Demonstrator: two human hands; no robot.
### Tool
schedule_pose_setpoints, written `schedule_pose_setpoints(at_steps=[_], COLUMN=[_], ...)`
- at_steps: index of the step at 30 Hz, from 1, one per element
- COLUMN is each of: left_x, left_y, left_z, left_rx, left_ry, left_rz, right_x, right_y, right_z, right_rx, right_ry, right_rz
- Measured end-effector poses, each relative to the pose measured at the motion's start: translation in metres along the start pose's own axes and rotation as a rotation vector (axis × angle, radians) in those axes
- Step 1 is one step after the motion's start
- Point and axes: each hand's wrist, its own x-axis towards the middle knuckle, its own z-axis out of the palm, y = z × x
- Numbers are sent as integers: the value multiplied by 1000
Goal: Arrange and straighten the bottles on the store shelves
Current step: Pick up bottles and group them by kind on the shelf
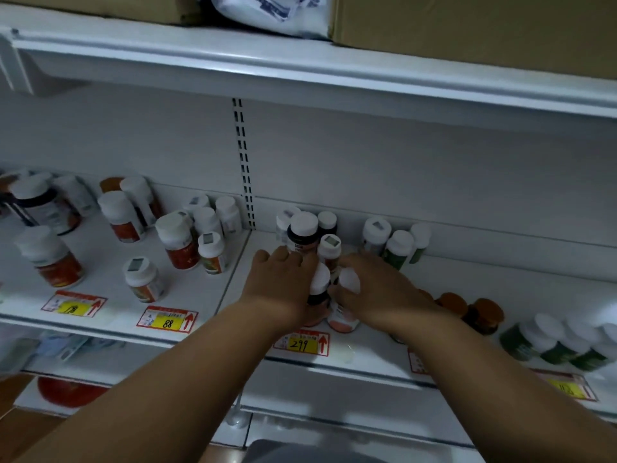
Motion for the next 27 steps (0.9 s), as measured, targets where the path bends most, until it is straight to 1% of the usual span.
schedule_pose_setpoints(at_steps=[2,3,4,7,9,10,12,15,17,19,22,24,25,27], left_x=[0,0,1,0,-4,-6,-7,-9,-9,-8,-6,-3,-2,-1], left_y=[-1,-3,-7,-19,-26,-30,-37,-45,-49,-51,-44,-30,-20,1], left_z=[1,1,1,-2,-5,-6,-9,-14,-16,-18,-27,-36,-42,-49], left_rx=[-24,-60,-122,-356,-441,-459,-468,-470,-490,-515,-575,-707,-773,-877], left_ry=[7,14,24,51,55,54,44,41,44,79,186,223,218,149], left_rz=[10,14,12,17,33,40,52,54,54,52,33,41,56,94], right_x=[12,28,45,90,110,117,124,122,111,90,48,21,9,-12], right_y=[-8,-7,-4,2,3,0,-2,-2,-1,-7,-28,-39,-43,-48], right_z=[-9,-13,-17,-14,-4,1,9,4,-10,-29,-45,-47,-47,-46], right_rx=[133,131,75,-7,-54,-111,-209,-235,-187,-46,330,528,557,521], right_ry=[79,122,137,59,-29,-71,-98,-91,31,216,459,570,617,683], right_rz=[107,147,169,124,92,99,128,158,164,150,175,184,196,238])
